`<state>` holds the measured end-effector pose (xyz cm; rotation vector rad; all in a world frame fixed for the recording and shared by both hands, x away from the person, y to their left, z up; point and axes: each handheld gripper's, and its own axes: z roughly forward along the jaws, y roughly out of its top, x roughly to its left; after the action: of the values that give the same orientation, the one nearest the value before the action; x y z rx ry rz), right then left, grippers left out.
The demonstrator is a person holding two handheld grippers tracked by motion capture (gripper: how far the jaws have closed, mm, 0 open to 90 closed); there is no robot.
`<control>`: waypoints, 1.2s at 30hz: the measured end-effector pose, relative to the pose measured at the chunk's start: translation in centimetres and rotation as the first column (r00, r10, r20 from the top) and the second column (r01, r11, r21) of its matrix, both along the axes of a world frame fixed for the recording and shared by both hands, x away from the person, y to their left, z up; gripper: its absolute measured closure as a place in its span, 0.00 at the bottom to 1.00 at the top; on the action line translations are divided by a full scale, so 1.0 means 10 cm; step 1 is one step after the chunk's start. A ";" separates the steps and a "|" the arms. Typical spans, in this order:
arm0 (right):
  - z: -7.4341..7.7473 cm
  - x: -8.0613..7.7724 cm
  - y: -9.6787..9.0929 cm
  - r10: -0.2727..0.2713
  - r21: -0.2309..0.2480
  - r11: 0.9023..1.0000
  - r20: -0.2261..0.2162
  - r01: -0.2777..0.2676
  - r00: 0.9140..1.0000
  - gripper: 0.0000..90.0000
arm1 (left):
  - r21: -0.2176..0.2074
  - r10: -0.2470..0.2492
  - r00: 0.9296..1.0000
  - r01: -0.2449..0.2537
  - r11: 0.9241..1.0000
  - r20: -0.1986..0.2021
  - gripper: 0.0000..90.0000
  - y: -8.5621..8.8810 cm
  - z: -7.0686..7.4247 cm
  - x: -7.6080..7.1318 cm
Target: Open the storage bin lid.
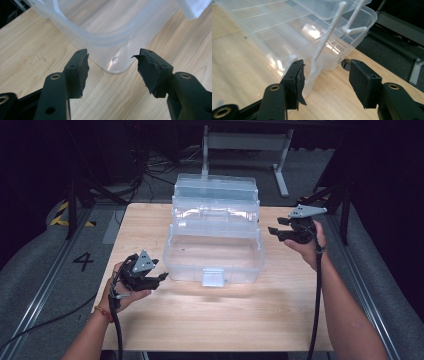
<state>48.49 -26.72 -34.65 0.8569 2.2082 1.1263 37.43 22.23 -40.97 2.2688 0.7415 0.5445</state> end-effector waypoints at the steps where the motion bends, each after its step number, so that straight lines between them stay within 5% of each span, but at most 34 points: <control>1: -0.02 -0.04 -0.01 0.001 0.002 1.000 -0.001 -0.001 1.000 0.51 | 0.012 0.001 1.000 -0.001 1.000 0.000 0.46 0.01 -0.02 0.00; 20: -0.40 -0.71 -0.29 0.014 -0.047 0.999 -0.016 -0.015 1.000 0.45 | 0.064 0.000 0.998 0.004 0.998 -0.066 0.37 0.13 -0.29 -0.09; 28: -0.58 -0.97 -0.42 0.003 -0.087 0.996 -0.011 -0.004 1.000 0.40 | 0.056 0.012 0.996 -0.007 0.998 -0.092 0.29 0.20 -0.34 -0.13; 36: -0.86 -1.21 -0.54 -0.020 -0.107 0.994 -0.054 0.014 0.998 0.35 | 0.048 0.025 0.992 -0.019 0.999 -0.124 0.24 0.27 -0.43 -0.17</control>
<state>36.43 -32.16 -43.21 0.8694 2.2793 0.9776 35.69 24.97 -45.28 2.3570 0.8243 0.4368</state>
